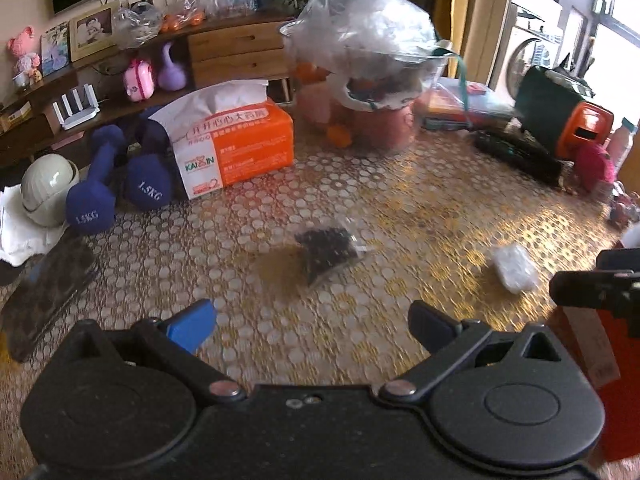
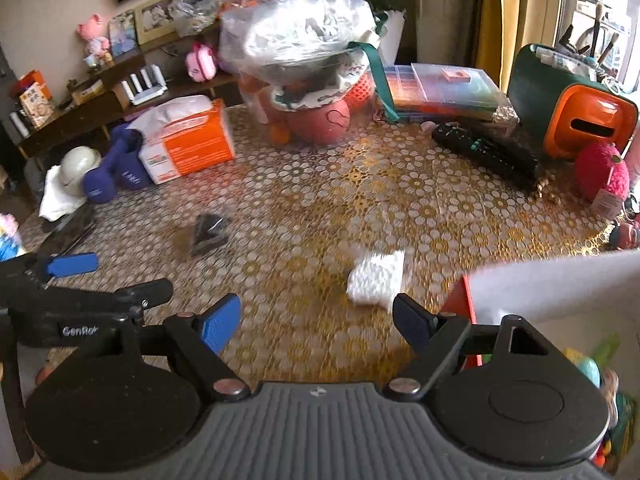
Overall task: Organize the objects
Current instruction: 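Withdraw both tools toward the black mesh bag and white bubble-wrap bag, then grasp the black mesh bag with the left tool while the right tool grasps the bubble-wrap bag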
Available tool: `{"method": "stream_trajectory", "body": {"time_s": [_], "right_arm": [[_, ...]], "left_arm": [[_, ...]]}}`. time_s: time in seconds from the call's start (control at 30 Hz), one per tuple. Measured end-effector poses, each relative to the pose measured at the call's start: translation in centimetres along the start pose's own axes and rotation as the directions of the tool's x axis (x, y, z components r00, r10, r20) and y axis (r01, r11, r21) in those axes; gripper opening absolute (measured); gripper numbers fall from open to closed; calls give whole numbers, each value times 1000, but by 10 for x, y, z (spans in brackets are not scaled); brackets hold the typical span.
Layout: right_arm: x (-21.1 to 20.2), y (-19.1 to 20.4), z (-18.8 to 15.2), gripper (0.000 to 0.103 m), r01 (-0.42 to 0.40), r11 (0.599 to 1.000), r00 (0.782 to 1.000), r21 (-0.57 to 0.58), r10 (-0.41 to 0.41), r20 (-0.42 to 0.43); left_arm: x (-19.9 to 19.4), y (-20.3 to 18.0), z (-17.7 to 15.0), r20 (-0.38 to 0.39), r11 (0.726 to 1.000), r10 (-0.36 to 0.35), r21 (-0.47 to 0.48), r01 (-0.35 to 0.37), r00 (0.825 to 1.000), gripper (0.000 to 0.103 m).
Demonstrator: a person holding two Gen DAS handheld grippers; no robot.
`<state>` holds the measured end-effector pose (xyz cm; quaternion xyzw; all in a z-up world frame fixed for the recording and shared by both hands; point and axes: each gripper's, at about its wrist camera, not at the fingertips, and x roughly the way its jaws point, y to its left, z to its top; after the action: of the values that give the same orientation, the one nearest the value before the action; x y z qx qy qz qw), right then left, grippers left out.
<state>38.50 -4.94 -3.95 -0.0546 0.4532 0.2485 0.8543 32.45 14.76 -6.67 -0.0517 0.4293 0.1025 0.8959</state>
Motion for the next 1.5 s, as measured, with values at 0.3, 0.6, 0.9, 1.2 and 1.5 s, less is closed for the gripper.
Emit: {"method": "stream_trajectory", "body": {"time_s": [0.3, 0.6, 0.9, 1.2, 1.5], "right_arm": [[55, -17, 38, 84, 48, 997, 997, 68, -44, -63], [96, -19, 53, 83, 76, 996, 988, 51, -68, -139], [123, -28, 46, 82, 128, 989, 972, 77, -110, -209], [123, -25, 36, 53, 129, 991, 974, 35, -120, -190], [112, -19, 29, 34, 102, 995, 983, 18, -98, -154]], "left_arm": [[44, 8, 30, -42, 997, 14, -79, -17, 999, 102], [79, 6, 42, -82, 993, 34, -106, -43, 996, 102], [103, 9, 41, -111, 992, 18, -121, -31, 994, 98], [103, 0, 37, -94, 995, 32, -91, -41, 995, 71], [89, -10, 31, -87, 999, 35, -39, -38, 996, 50]]}}
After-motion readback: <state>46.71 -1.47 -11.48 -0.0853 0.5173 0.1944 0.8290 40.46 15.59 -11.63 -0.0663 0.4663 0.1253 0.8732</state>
